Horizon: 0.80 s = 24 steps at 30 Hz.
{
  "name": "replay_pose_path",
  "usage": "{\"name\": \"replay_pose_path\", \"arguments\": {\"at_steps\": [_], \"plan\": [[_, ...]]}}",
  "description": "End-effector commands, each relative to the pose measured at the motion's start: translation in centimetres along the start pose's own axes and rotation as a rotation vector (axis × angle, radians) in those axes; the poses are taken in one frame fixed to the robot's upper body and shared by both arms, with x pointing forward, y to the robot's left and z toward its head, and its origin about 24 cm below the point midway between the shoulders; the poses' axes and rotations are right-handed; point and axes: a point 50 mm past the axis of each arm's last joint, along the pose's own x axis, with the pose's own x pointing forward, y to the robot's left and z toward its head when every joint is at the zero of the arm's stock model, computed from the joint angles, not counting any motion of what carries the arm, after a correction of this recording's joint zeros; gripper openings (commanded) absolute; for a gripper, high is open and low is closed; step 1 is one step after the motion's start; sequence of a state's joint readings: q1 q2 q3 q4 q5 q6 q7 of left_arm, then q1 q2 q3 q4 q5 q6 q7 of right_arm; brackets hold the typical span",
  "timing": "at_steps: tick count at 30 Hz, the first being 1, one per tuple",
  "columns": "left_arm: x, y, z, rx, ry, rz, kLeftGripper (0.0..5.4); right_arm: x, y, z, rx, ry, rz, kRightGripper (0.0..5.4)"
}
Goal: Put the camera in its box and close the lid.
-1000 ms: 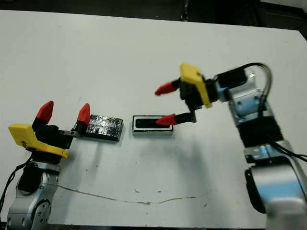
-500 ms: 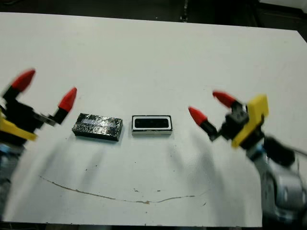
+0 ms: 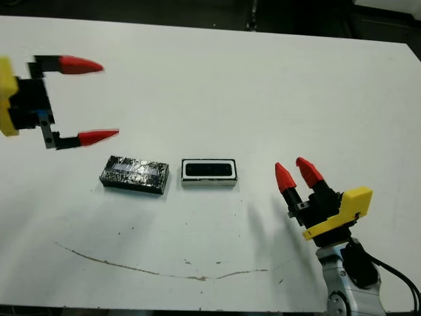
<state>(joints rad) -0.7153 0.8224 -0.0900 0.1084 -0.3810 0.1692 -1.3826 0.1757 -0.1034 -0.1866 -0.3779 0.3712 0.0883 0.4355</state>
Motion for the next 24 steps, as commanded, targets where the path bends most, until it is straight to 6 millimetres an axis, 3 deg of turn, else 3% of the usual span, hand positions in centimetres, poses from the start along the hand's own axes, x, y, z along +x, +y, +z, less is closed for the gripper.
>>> {"name": "replay_pose_path", "arguments": {"at_steps": [1, 8, 12, 19, 24], "plan": [[1.3, -0.2, -1.2, -0.11, -0.058, -0.13, 5.4, -0.2, -0.2, -0.1, -0.001, 0.005, -0.02, 1.58], [2.5, -1.2, -2.2, -0.206, -0.247, -0.276, 5.4, -0.6, -0.7, 0.1, -0.013, 0.011, -0.046, 0.56], [2.9, -1.4, -2.1, -0.273, -0.247, -0.337, 5.4, -0.7, -0.9, 0.2, -0.02, 0.012, -0.051, 0.01], [3.3, -1.7, -2.3, -0.133, -0.109, -0.332, 5.4, -0.7, -0.8, 0.1, -0.03, 0.021, -0.059, 0.01], [3.5, -1.8, -3.6, -0.11, -0.06, -0.291, 5.4, -0.7, -0.8, 0.0, -0.024, 0.015, -0.05, 0.01]]}}
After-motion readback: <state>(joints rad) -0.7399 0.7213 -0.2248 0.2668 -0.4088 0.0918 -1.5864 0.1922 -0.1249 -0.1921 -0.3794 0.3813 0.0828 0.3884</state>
